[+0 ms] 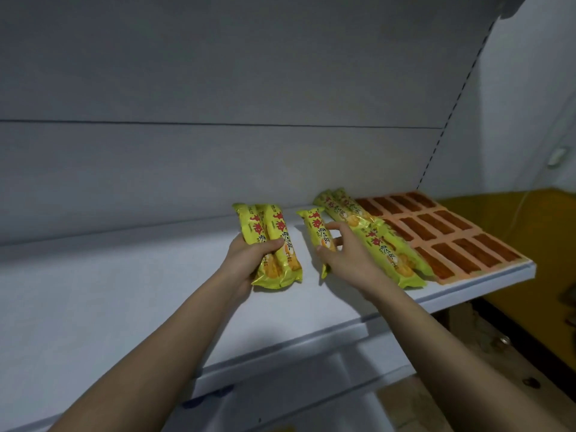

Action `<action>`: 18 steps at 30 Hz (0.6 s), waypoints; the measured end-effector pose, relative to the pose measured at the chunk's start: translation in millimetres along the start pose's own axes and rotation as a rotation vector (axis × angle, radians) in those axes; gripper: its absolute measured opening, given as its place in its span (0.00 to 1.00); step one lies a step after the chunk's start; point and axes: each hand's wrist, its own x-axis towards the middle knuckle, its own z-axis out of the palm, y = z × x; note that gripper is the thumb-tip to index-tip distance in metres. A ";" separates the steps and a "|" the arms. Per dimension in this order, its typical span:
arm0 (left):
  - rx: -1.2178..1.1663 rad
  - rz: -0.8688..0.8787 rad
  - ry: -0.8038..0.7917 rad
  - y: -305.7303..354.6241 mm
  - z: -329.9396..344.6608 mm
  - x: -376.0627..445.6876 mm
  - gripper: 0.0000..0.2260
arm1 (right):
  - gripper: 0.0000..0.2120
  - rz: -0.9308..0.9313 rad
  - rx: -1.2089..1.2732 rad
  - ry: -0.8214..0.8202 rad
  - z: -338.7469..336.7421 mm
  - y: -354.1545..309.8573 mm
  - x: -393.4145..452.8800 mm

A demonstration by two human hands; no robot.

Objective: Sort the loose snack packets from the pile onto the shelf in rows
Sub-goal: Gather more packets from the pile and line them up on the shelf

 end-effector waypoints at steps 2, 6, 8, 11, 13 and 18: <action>0.041 0.011 0.042 -1.6 3.3 9.0 0.13 | 0.22 -0.055 -0.172 0.022 0.7 3.1 19.2; 0.249 0.073 0.105 3.5 7.9 34.1 0.14 | 0.23 -0.189 -0.389 0.023 7.6 6.7 57.2; 0.350 0.132 0.161 5.8 7.3 46.2 0.24 | 0.20 -0.223 -0.500 0.033 7.7 8.3 76.0; 0.563 0.117 0.236 5.6 4.5 55.4 0.36 | 0.17 -0.219 -0.648 -0.015 4.4 12.7 96.2; 0.739 0.069 0.273 8.5 9.3 51.8 0.31 | 0.17 -0.224 -0.687 -0.055 2.8 19.7 109.0; 1.261 0.044 0.525 32.0 31.6 34.1 0.38 | 0.23 -0.275 -0.683 -0.111 -12.0 28.4 136.9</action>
